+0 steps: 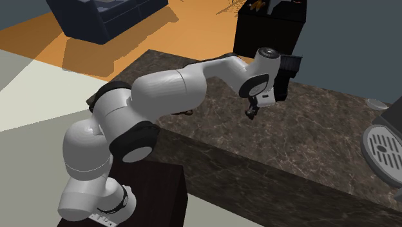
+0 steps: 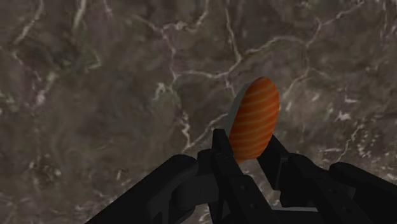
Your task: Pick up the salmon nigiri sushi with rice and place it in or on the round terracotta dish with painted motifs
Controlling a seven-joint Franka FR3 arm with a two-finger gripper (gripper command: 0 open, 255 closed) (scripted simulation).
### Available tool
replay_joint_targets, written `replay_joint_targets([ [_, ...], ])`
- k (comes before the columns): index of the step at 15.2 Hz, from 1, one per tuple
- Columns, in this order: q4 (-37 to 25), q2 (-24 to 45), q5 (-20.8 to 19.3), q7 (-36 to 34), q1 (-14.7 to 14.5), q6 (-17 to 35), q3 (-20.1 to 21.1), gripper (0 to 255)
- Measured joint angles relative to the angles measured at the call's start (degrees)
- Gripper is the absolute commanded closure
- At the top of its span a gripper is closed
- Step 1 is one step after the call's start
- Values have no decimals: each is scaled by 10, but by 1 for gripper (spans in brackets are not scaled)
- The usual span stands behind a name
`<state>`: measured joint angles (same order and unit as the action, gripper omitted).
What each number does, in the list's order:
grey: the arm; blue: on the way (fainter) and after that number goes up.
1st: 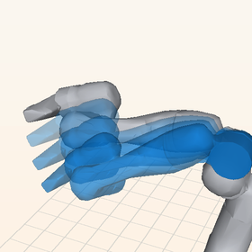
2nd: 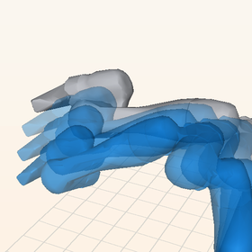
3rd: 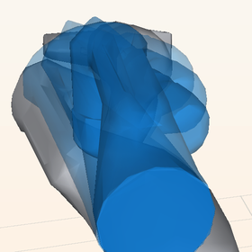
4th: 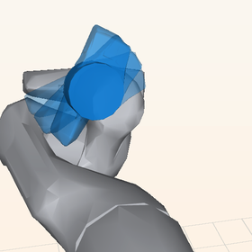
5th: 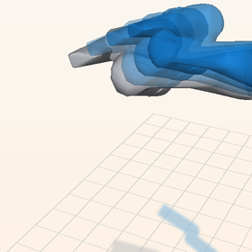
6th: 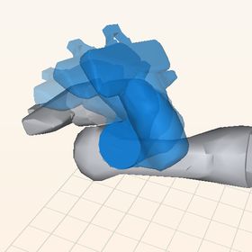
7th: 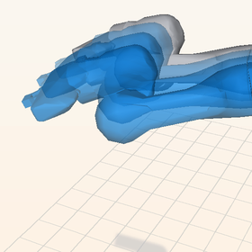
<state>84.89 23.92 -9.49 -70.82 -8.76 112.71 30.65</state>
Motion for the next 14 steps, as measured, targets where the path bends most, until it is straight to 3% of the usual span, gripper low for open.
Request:
replay_joint_targets([
  [14,-107,-3,4,3,-10,-109,4,255],
])
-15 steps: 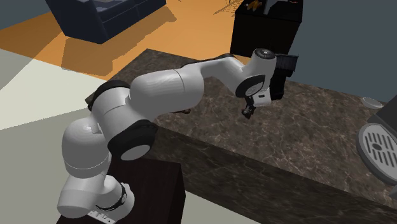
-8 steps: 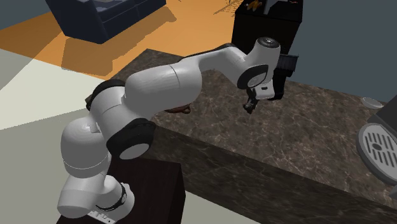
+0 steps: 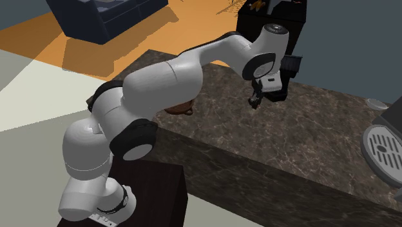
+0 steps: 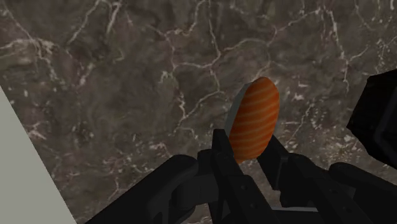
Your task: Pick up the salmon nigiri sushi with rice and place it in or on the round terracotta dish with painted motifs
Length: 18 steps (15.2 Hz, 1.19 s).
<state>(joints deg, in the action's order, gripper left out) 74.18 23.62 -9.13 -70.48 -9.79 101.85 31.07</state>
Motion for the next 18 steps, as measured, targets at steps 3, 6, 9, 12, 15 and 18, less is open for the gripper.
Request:
replay_joint_targets([
  [3,-35,8,-4,-1,-7,-27,0,255],
  [6,29,-42,17,-10,4,-9,10,255],
  [9,107,-105,46,-19,14,14,22,255],
  [12,178,-165,77,-25,19,33,31,255],
  [15,246,-225,110,-33,18,52,40,255],
  [18,305,-287,145,-37,11,61,46,255],
])
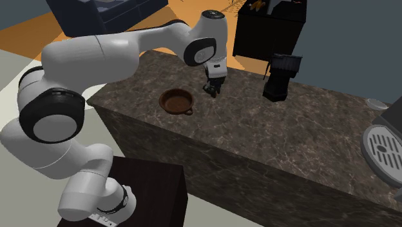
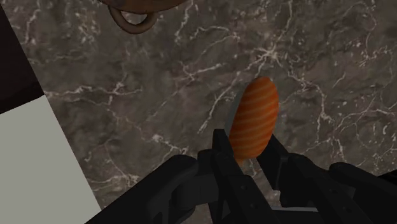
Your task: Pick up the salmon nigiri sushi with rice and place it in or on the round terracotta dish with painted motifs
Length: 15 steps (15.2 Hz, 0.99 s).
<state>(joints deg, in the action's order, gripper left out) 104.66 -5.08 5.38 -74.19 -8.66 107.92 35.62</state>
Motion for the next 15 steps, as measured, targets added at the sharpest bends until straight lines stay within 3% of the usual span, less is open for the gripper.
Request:
replay_joint_targets([
  [10,129,-169,97,-39,-57,-9,16,255],
  [15,159,-213,125,-70,-85,-12,33,255],
])
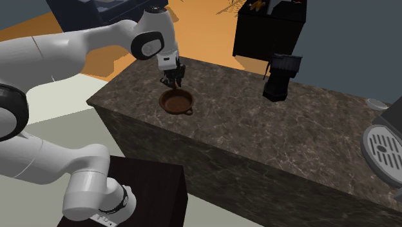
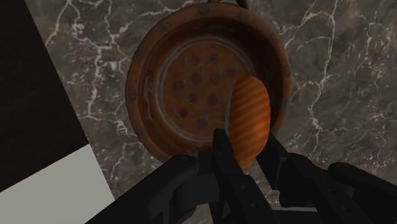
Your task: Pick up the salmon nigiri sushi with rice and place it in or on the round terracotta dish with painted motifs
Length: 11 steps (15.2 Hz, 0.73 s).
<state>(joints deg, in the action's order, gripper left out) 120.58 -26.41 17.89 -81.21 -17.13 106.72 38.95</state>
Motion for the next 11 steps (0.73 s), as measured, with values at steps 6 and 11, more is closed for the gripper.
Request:
replay_joint_targets([
  [6,46,-6,10,2,-6,41,8,255],
  [11,79,1,13,5,-6,81,19,255],
])
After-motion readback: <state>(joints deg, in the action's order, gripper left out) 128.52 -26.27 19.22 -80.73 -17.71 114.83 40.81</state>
